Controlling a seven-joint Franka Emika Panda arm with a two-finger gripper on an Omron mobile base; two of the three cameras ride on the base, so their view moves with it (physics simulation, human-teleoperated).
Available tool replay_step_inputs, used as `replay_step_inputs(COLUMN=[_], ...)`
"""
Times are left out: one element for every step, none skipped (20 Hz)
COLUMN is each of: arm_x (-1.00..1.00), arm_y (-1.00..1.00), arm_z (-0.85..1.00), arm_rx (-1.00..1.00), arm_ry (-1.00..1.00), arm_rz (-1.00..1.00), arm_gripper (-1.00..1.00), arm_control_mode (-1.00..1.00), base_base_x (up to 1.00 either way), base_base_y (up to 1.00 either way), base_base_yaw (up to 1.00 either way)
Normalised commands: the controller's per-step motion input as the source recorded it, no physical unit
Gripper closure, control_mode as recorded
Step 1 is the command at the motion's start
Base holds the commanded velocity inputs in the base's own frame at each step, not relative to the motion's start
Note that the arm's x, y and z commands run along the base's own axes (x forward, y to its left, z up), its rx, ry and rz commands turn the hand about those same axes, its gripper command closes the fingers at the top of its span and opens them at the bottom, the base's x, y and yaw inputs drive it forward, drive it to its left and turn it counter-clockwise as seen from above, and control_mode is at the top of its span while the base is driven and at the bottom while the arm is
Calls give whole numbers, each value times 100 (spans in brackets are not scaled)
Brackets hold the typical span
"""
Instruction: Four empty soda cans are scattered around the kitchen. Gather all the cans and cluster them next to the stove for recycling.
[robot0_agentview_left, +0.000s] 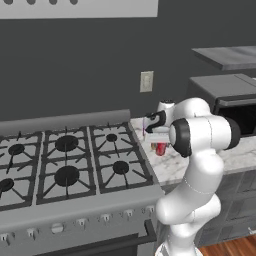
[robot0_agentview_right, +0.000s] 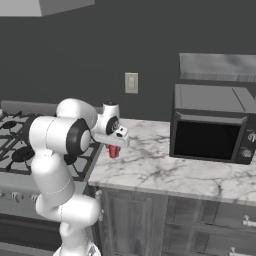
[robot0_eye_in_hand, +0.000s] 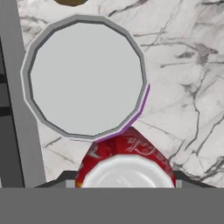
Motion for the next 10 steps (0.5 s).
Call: replay_step_inputs(arm_x=[5, 3, 0, 0, 0, 0, 0, 0, 0, 0], arm_y=[0, 0, 0, 2, 4, 5, 5, 1, 3, 0], arm_z=[0, -3, -6, -11, -15, -18, -12, -1, 0, 0], arm_rx=[0, 0, 0, 0, 0, 0, 0, 0, 0, 0], arm_ry=[0, 0, 0, 0, 0, 0, 0, 0, 0, 0], arm_rz=[0, 0, 0, 0, 0, 1, 1, 0, 0, 0], arm_gripper=[100, 100, 100, 100, -100, -100, -100, -100, -100, -100], arm_control_mode=[-100, -100, -100, -100, -100, -100, -100, -100, -100, -100], base_base_x=[0, 0, 0, 0, 0, 0, 0, 0, 0, 0], base_base_y=[0, 0, 0, 0, 0, 0, 0, 0, 0, 0], base_base_yaw=[0, 0, 0, 0, 0, 0, 0, 0, 0, 0])
